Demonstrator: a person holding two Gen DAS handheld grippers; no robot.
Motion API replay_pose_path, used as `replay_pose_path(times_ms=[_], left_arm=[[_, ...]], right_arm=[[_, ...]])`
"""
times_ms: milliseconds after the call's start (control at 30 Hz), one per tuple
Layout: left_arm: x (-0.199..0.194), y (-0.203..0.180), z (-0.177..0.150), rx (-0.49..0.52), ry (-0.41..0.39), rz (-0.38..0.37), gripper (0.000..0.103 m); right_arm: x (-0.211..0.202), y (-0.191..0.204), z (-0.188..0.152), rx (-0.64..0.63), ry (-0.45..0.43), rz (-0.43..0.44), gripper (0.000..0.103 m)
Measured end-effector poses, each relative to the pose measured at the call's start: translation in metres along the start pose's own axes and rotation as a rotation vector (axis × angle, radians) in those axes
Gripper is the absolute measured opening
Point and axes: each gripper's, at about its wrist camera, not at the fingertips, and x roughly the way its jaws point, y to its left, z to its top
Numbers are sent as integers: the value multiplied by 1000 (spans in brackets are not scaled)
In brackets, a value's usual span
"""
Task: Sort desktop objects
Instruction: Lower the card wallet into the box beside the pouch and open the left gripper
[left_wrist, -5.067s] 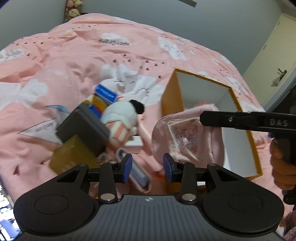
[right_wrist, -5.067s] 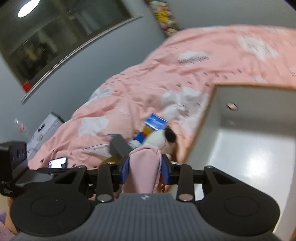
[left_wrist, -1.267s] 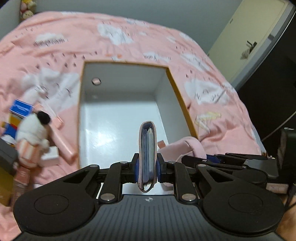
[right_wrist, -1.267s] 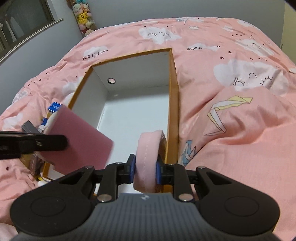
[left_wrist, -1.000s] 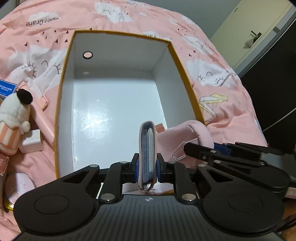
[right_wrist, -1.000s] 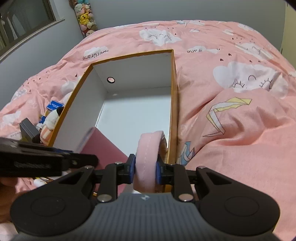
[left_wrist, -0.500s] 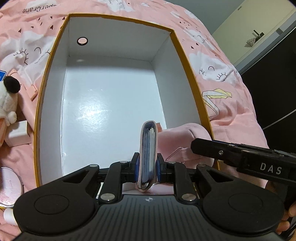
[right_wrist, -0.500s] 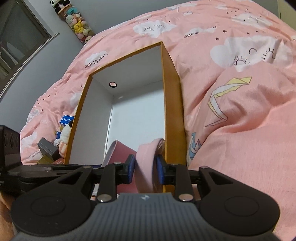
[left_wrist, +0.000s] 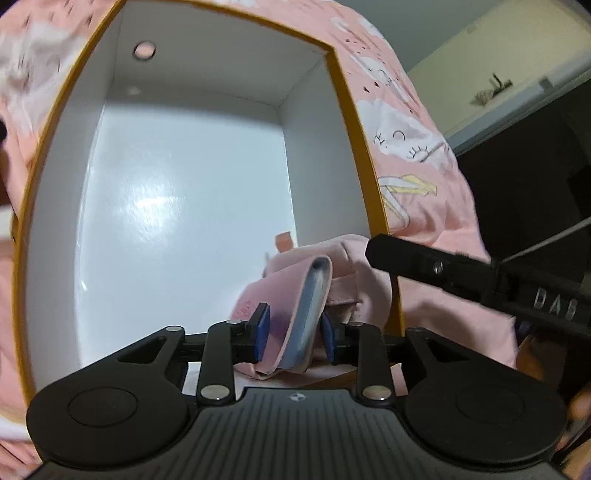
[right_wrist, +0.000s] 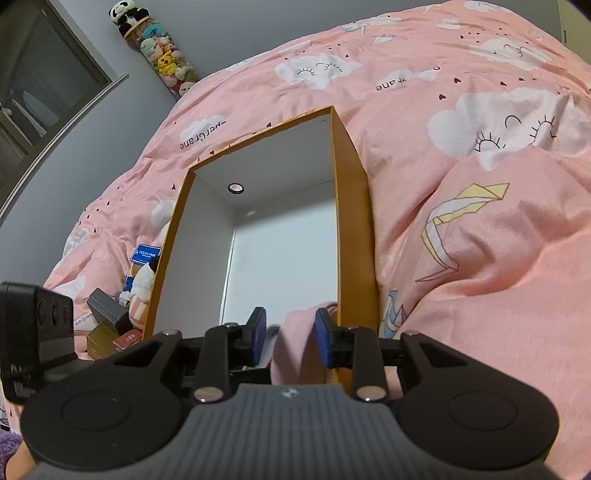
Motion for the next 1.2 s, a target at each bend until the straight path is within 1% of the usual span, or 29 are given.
replay_pose_path(times_ms=[133,233,300,367,433,467,533,600,667,733,767,833,967,1033,1133,1167,1200], left_arm=[[2,20,5,-157,19,-73,39],[3,31,6,-269,29,-112,40],[7,36,5,-334,60,-141,44],[8,37,3,-338,74,-149,46],[7,37,2,-335,70,-147,46],[7,38,3,-339,71,-150,46],[8,40,3,-350,71,-154,45],[9,45,2,-362,70,-166,44],[12,50,4,-387,79,-213,37],[16,53,4,-414,92,-282,36],[17,53,5,-414,93,-292,36],[19,49,4,-383,99,-241,36],[18,45,5,-366,93,-223,36],[14,45,6,-347,89,-212,36],[11,40,6,-311,82,-196,36],[10,38,6,-300,81,-191,36],[9,37,6,-289,81,-188,36]], right_arm=[[2,1,1,-8,10,1,33],[4,0,0,2,22,9,33],[5,-1,-1,14,33,17,31],[5,-2,-3,12,41,11,26],[5,-4,-4,15,55,13,23],[5,-5,-6,22,66,12,19],[6,-8,-8,44,85,27,19],[4,-12,-9,96,111,48,18],[2,-18,-9,156,125,70,18],[0,-21,-8,165,116,54,18],[0,-20,-8,162,110,42,18],[1,-21,-8,167,111,49,18],[5,-14,-10,120,108,33,19],[6,-10,-9,95,105,24,23],[3,-6,-7,63,89,2,25],[2,-5,-6,54,82,-2,30],[0,-4,-5,45,71,-6,32]])
